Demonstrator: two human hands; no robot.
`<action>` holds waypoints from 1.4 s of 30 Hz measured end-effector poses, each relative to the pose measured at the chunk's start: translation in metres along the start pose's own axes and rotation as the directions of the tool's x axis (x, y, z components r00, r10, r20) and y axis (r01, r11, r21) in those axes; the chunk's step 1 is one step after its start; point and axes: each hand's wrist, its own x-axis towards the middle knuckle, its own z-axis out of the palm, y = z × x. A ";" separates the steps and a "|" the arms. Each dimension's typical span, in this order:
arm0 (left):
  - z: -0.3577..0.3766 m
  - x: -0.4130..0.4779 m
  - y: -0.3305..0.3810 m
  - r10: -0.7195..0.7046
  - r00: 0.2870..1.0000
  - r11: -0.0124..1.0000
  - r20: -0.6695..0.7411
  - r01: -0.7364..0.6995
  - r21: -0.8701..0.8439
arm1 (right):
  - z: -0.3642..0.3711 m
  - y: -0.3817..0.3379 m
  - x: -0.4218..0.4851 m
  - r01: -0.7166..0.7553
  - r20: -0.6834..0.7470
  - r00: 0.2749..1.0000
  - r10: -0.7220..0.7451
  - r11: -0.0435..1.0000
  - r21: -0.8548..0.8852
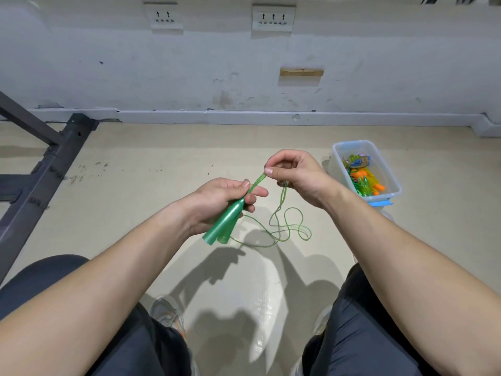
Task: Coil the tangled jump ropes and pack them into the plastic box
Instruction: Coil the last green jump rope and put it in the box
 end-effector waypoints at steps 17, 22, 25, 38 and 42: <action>0.004 0.020 -0.008 0.183 0.794 0.944 -0.580 -0.306 -0.121 | 0.065 0.015 -0.022 -0.150 -0.061 0.989 0.138 0.946 -0.287; 0.006 0.025 -0.016 0.144 0.721 0.931 -0.678 -0.331 -0.154 | 0.083 0.020 -0.026 -0.075 -0.068 0.997 0.043 0.802 -0.592; 0.008 0.025 -0.017 0.161 0.712 0.943 -0.683 -0.315 -0.107 | 0.085 0.017 -0.025 -0.087 -0.094 0.995 0.036 0.768 -0.635; 0.007 0.027 -0.020 0.205 0.810 0.978 -0.550 -0.188 0.087 | 0.075 0.018 -0.021 -0.140 -0.141 0.989 0.037 0.523 -0.841; 0.001 0.030 -0.018 0.243 0.751 0.963 -0.614 -0.265 0.056 | 0.075 0.008 -0.022 -0.216 -0.221 0.971 0.091 0.728 -0.651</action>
